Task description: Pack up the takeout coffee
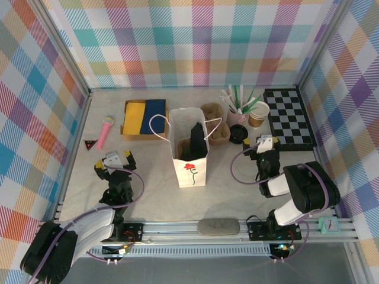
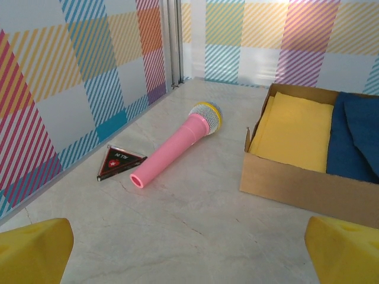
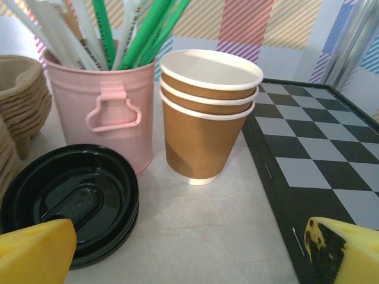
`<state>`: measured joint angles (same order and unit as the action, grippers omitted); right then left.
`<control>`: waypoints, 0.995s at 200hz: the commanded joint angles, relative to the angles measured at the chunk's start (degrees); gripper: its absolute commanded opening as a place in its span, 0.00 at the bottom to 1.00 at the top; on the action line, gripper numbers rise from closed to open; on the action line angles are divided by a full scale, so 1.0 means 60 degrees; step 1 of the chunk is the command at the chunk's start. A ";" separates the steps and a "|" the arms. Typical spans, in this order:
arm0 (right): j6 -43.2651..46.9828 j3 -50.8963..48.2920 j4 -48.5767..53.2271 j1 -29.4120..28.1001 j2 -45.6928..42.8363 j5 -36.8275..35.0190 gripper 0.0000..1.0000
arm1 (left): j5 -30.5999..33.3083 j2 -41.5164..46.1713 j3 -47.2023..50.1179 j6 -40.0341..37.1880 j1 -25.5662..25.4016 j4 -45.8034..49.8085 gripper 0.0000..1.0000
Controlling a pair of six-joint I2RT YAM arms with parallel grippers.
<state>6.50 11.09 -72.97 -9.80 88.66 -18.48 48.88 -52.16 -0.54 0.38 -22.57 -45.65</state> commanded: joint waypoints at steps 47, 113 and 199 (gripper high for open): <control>-0.0950 0.1425 0.2907 0.0589 -0.0087 0.0778 0.99 | -0.0237 -0.1976 -0.0477 -0.0099 0.0128 -0.2238 1.00; -0.0966 0.1462 0.2963 0.0630 -0.0084 0.0831 0.99 | -0.0309 -0.4753 -0.0916 -0.1011 0.0172 -0.5165 1.00; -0.1023 0.1613 0.3215 0.0704 -0.0070 0.0986 0.99 | -0.2380 -0.6171 -0.1586 -0.1206 0.1022 -0.5223 1.00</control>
<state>1.69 19.18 -54.94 -6.33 89.06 -14.17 40.56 -88.47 -9.15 -5.56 -16.75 -73.95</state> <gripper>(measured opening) 0.990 0.998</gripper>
